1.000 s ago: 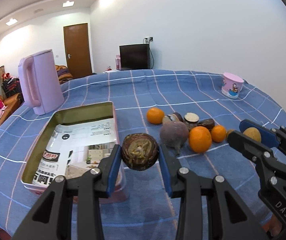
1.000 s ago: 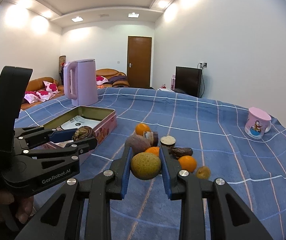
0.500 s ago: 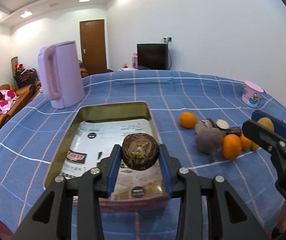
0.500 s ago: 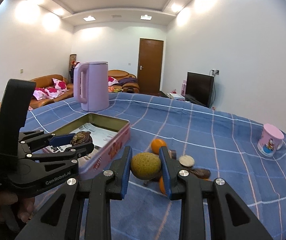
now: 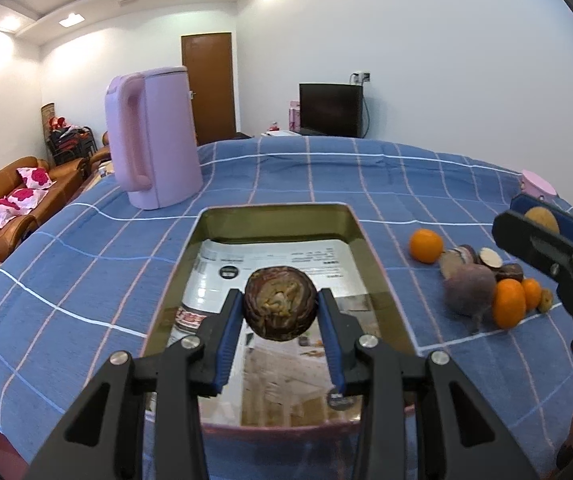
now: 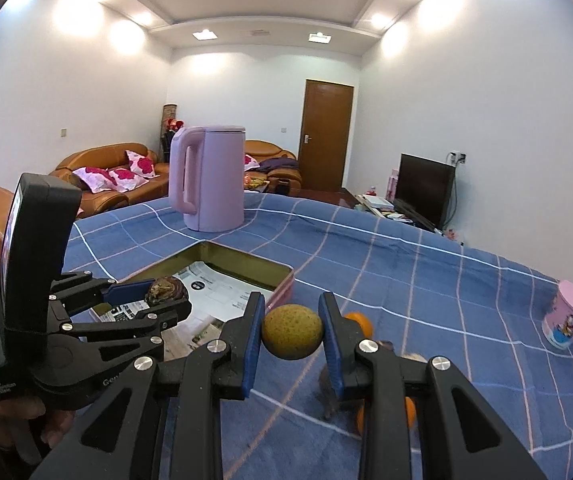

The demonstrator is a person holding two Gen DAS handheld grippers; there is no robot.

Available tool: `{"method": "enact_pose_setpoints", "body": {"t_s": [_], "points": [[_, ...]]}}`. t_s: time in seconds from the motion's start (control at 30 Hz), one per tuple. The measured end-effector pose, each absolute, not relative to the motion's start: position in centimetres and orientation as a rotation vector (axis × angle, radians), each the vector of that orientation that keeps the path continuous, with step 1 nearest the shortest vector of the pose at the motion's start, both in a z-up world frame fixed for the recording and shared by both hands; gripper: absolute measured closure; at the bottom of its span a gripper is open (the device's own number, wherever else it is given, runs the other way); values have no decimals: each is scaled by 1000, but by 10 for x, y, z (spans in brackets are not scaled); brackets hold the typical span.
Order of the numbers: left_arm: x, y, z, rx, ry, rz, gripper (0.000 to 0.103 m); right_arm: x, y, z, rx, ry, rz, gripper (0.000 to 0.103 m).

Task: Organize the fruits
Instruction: 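Carry the brown fruit over the tin with the left tool while the right tool carries the yellow-green fruit there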

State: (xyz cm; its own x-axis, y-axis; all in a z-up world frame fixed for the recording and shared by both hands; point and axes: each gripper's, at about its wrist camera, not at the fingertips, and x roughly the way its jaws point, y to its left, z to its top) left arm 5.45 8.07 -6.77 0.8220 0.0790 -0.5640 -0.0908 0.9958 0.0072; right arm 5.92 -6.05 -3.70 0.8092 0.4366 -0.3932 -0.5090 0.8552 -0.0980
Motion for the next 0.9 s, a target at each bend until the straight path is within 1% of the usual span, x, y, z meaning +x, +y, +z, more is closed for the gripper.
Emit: {"method": "enact_pose_setpoints", "body": {"t_s": [0.43, 0.9], "points": [[74, 105, -70, -25, 629, 133, 64, 88, -22, -36, -199, 397, 573, 73], [95, 119, -72, -28, 660, 147, 64, 119, 5, -58, -183, 477, 591, 73]]}}
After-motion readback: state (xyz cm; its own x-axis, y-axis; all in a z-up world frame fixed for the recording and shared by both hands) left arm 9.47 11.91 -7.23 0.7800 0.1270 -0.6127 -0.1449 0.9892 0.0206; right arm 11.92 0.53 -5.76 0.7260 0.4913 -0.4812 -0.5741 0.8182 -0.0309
